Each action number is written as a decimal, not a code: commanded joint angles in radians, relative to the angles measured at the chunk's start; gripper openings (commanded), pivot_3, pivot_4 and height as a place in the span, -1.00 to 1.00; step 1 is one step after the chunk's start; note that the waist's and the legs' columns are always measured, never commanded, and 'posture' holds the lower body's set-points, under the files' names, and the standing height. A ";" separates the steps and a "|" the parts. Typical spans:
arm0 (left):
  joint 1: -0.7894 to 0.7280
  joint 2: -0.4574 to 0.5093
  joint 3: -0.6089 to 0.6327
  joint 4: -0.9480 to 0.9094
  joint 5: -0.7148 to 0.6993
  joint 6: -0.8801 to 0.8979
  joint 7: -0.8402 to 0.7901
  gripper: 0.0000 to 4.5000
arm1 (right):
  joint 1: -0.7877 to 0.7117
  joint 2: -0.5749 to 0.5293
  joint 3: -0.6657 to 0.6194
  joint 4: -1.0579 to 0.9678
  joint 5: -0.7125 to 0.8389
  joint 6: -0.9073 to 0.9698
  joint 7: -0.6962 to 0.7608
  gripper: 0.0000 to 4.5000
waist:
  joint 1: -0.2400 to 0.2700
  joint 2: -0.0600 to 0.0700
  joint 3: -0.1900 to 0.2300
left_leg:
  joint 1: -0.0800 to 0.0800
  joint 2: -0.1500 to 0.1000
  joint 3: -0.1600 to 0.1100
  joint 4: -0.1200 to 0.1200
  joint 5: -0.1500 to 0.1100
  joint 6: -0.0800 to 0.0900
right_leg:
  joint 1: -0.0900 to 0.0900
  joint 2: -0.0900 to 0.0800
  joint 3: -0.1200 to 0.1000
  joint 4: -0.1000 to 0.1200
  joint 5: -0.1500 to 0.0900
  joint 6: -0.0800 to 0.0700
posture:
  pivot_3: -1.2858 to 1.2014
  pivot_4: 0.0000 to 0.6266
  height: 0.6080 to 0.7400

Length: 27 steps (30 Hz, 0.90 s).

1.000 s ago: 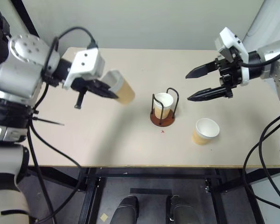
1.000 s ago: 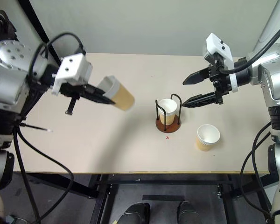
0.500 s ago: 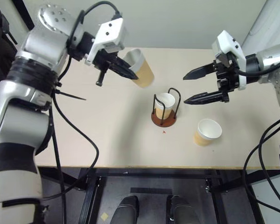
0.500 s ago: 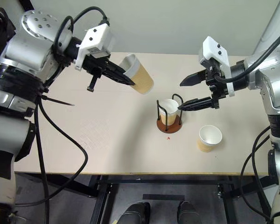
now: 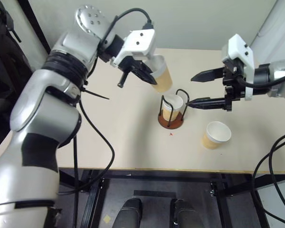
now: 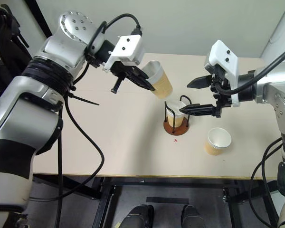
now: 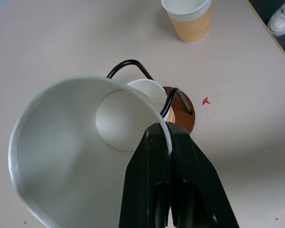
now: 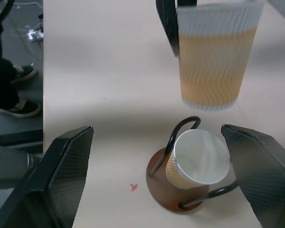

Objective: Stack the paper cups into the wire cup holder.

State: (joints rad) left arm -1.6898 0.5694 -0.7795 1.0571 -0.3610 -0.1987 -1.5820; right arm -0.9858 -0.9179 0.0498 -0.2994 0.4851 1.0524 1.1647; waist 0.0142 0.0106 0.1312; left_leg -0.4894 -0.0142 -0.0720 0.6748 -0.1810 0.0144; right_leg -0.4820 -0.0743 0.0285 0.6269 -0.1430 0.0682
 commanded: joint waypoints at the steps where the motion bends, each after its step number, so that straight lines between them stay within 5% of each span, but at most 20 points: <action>1: -0.045 -0.011 0.007 0.018 0.010 -0.054 -0.032 -0.98 | -0.003 -0.015 -0.061 -0.073 0.041 0.044 -0.059 1.00 | 0.003 0.000 0.000 | -0.001 0.000 -0.001 0.001 0.000 0.000 | 0.000 -0.001 0.000 0.000 0.001 0.001 | 0.03 -0.52 1.00; 27: -0.009 -0.204 0.325 0.227 0.402 -0.237 -0.004 -0.98 | 0.065 -0.077 -0.117 -0.163 0.187 0.125 -0.216 1.00 | 0.011 0.000 0.000 | -0.003 -0.014 -0.001 0.007 -0.001 0.011 | 0.003 -0.014 0.004 0.000 -0.001 0.021 | 0.03 -0.52 1.00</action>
State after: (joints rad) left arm -1.6969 0.3681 -0.4842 1.2843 0.0200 -0.4197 -1.5802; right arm -0.9121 -0.9834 -0.0301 -0.4399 0.6595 1.1809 0.9644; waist 0.0256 0.0107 0.1312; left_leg -0.4922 -0.0306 -0.0720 0.6812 -0.1825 0.0264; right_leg -0.4794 -0.0876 0.0310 0.6270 -0.1439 0.0889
